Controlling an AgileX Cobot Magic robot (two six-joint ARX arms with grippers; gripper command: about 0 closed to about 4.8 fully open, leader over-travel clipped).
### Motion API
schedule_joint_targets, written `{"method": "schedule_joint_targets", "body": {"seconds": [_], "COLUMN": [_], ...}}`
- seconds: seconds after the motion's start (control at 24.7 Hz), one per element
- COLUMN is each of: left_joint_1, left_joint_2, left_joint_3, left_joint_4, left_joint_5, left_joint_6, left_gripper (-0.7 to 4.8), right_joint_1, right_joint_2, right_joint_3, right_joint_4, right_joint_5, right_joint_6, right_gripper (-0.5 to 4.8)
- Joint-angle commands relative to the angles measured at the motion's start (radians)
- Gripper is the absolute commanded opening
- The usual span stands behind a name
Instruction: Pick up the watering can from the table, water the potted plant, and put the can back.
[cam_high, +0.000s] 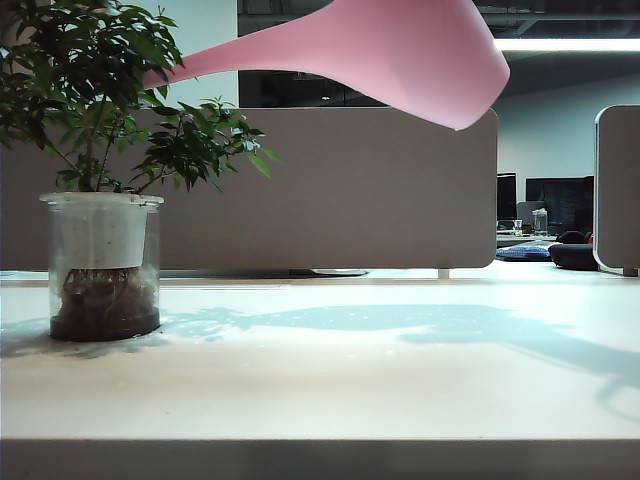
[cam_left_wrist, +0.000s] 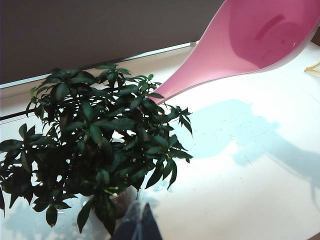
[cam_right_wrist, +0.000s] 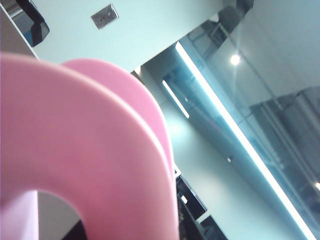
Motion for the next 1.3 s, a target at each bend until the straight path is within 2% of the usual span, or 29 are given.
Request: {"method": "schedule_joint_targets", "body": {"seconds": [0.04,0.53,0.69,0.85,1.1,1.3], "left_joint_1": [0.001,0.001,0.001,0.001,0.001,0.001], "left_joint_2": [-0.003,-0.003,-0.003,-0.003,-0.003,-0.003], "left_joint_3": [0.004,0.004,0.004,0.004,0.004,0.004], "left_joint_4": [0.006,0.005,0.005,0.006,0.006,0.006], "left_joint_5": [0.004,0.005,0.004,0.004,0.004,0.003], "left_joint_6": [0.001,0.000,0.001,0.001,0.001,0.001], "left_gripper": [-0.05,-0.05,-0.05,-0.05,-0.05,-0.05], "right_joint_1": [0.024,0.026,0.026,0.016,-0.037,-0.143], "right_joint_2": [-0.010,-0.010,-0.010,-0.010,-0.010,-0.010], "right_joint_3": [0.011,0.011,0.011,0.010,0.010,0.009], "right_joint_4": [0.043,0.039,-0.019,-0.111,-0.249,-0.396], "right_joint_5": [-0.003,0.002,0.076,0.138,0.164,0.147], "right_joint_6": [-0.036,-0.040,0.026,0.154,0.387,0.621], "right_gripper": [1.65,1.65,1.65,1.65,1.65,1.65]}}
